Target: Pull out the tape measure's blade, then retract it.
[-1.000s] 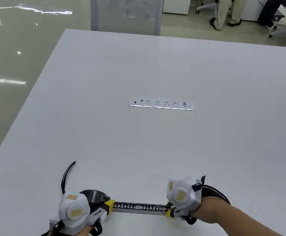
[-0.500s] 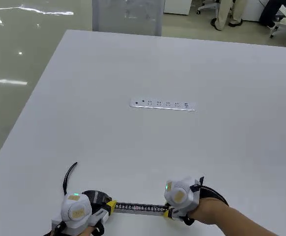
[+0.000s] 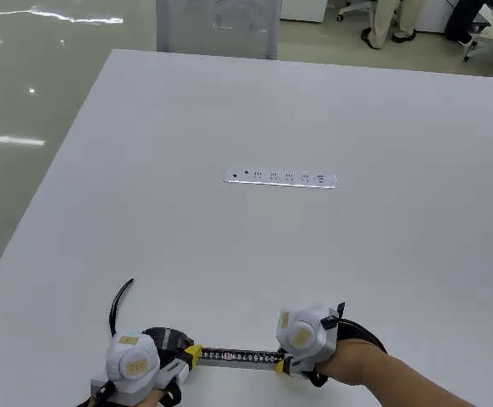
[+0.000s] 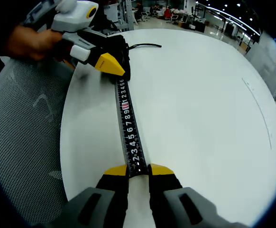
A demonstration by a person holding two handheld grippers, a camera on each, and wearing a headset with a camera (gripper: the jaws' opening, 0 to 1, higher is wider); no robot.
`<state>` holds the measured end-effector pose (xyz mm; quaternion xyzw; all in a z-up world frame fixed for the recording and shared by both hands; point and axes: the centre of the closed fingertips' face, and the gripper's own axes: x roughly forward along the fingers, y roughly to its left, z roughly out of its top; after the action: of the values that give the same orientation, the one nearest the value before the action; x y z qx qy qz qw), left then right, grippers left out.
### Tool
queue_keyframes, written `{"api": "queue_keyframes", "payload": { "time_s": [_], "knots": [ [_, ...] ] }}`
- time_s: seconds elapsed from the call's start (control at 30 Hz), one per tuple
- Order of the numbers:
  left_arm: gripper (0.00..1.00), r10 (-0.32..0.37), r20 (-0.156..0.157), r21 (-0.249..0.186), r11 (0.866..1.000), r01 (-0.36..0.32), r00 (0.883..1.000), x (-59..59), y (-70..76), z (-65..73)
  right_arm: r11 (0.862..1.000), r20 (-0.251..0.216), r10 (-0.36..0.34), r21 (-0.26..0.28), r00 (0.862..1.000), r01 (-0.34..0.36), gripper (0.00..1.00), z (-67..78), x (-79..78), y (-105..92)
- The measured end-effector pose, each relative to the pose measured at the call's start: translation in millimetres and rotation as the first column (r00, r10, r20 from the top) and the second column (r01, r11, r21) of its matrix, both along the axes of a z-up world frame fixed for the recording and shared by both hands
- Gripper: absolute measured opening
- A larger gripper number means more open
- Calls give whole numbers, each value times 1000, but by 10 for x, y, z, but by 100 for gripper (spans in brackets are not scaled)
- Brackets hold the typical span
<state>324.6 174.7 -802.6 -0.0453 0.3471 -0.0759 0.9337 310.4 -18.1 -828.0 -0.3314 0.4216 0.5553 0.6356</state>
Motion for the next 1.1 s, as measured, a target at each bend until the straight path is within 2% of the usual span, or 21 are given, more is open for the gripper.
{"api": "queue_keyframes", "payload": {
  "time_s": [0.27, 0.87, 1.1],
  "knots": [
    [66, -3, 0, -3, 1000, 3, 1000, -4, -8, 4, 1000, 3, 5, 15, 1000, -5, 14, -4, -20, 114],
    [66, -5, 2, -6, 1000, 5, 1000, 2, -18, -16, 1000, 4, 6, 19, 1000, -6, 14, -5, -8, 176],
    [66, -2, -1, -23, 1000, 2, 1000, 5, -11, -12, 1000, 6, 9, 19, 1000, -9, 14, -8, 1, 229]
  ]
}}
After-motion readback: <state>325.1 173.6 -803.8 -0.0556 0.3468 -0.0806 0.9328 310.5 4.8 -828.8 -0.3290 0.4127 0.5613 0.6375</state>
